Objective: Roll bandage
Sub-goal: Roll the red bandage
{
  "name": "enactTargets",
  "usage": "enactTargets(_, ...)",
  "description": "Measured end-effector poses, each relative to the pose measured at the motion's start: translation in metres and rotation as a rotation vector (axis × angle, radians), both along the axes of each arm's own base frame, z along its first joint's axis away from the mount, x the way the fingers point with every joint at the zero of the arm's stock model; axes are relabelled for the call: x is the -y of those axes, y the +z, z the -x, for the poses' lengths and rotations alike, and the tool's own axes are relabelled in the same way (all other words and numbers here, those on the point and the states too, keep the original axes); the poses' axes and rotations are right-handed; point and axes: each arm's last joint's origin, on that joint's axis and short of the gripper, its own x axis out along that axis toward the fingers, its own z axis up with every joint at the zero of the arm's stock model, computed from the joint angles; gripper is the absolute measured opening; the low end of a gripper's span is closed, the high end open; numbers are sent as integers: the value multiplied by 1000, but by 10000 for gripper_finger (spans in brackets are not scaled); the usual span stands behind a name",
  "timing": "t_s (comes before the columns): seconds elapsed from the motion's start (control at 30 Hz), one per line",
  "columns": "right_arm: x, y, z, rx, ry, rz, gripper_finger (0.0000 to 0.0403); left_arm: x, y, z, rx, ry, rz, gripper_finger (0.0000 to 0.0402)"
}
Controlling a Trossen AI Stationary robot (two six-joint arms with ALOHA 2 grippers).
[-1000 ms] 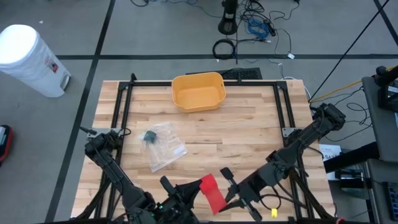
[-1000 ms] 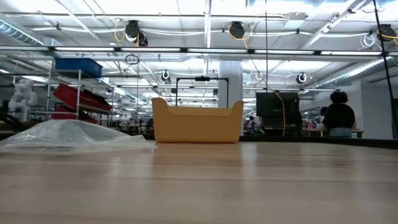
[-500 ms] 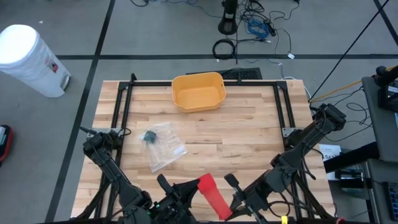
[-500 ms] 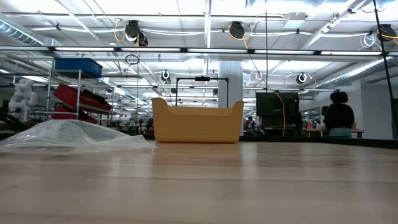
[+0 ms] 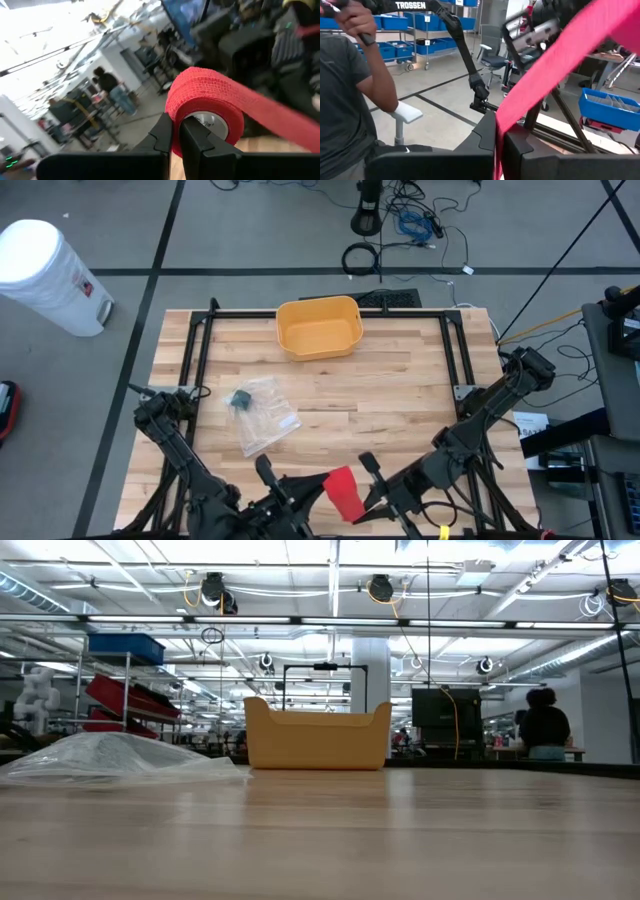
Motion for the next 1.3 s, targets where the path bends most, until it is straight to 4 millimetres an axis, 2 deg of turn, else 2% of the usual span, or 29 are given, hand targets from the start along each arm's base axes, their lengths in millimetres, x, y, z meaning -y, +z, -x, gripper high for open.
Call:
enactTargets(0.3,2,0,-1,9,-8,16,0,0,7,-1,96,-126,4,20)
enactTargets(0.87,13,-8,-8,-37,-134,112,1,9,4,5,98,-177,17,20)
enactTargets(1.3,19,-14,-12,-102,-157,122,39,14,3,9,91,-190,16,20)
